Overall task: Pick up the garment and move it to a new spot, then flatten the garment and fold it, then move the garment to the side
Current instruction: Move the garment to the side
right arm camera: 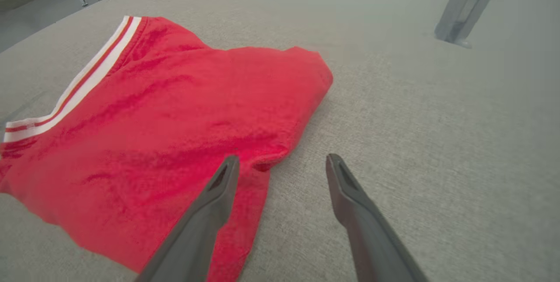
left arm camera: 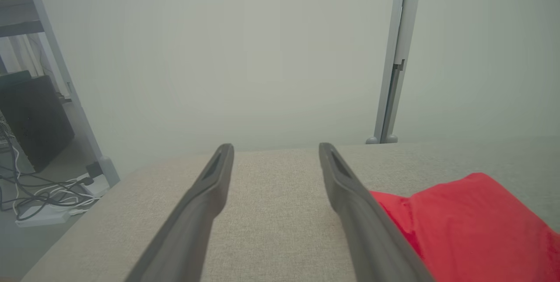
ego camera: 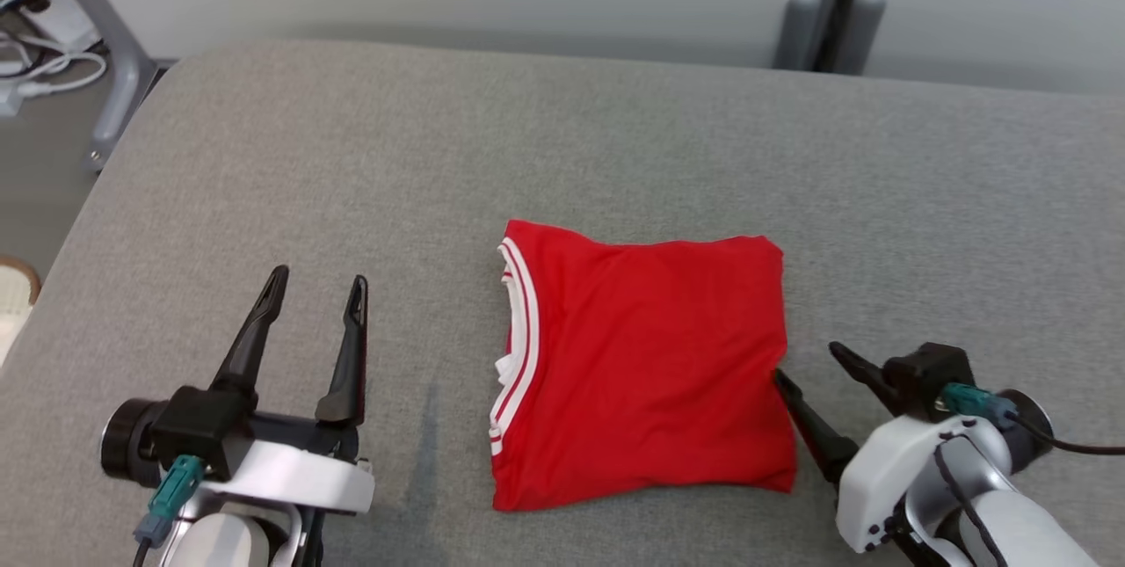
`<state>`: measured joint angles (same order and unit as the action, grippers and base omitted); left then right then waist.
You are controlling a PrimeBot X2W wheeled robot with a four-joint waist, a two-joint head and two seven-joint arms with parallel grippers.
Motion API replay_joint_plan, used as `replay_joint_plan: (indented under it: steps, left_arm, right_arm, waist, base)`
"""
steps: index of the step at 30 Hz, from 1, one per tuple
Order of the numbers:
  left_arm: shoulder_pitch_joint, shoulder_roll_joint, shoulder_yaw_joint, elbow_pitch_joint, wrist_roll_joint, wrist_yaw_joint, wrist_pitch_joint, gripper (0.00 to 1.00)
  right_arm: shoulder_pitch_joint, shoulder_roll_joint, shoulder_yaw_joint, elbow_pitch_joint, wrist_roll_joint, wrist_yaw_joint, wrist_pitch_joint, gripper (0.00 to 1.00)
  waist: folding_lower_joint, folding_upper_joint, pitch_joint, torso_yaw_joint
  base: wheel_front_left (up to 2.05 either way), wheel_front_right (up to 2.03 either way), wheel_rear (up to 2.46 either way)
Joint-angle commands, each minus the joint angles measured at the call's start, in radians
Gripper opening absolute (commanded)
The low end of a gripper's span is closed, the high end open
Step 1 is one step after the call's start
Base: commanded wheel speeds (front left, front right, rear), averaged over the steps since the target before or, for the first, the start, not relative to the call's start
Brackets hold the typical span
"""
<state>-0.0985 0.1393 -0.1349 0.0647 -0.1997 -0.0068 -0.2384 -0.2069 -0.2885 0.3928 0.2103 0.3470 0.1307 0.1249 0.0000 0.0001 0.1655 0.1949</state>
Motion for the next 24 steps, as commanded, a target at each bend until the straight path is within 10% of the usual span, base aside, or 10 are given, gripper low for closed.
replay_joint_plan:
  steps: [1,10,11,12,13,24]
  left_arm:
    - [-0.023,-0.001,-0.001,0.005,0.0,-0.003,-0.005,1.0]
    - [-0.087,-0.021,-0.006,0.05,-0.001,-0.012,-0.024,1.0]
    - [-0.093,-0.023,-0.007,0.055,0.0,-0.014,-0.025,1.0]
    - [-0.099,-0.024,-0.006,0.058,0.001,-0.016,-0.026,1.0]
    - [-0.104,-0.026,-0.005,0.06,0.002,-0.018,-0.026,1.0]
    - [-0.105,-0.032,0.02,0.048,0.02,-0.029,-0.026,1.0]
  right_arm:
    - [-0.024,-0.008,0.014,0.009,0.007,0.0,0.0,1.0]
    - [-0.149,-0.006,0.114,0.157,0.064,0.0,0.035,1.0]
    - [-0.157,-0.002,0.122,0.171,0.074,0.0,0.04,0.69]
    - [-0.165,-0.001,0.131,0.185,0.08,0.0,0.044,0.17]
    - [-0.171,0.0,0.137,0.195,0.091,0.0,0.047,0.0]
    - [-0.17,-0.016,0.123,0.179,0.112,-0.001,0.0,0.0]
  waist:
    - [0.0,-0.0001,0.034,0.029]
    - [0.0,-0.0001,0.1,0.054]
    - [0.0,-0.0001,0.104,0.055]
    - [0.0,-0.0001,0.107,0.056]
    - [0.0,-0.0001,0.11,0.057]
    - [0.0,-0.0001,0.088,0.016]
  base:
    - [0.0,0.0,0.0]
    - [0.0,0.0,0.0]
    - [0.0,0.0,0.0]
    - [0.0,0.0,0.0]
    - [0.0,0.0,0.0]
    - [0.0,0.0,0.0]
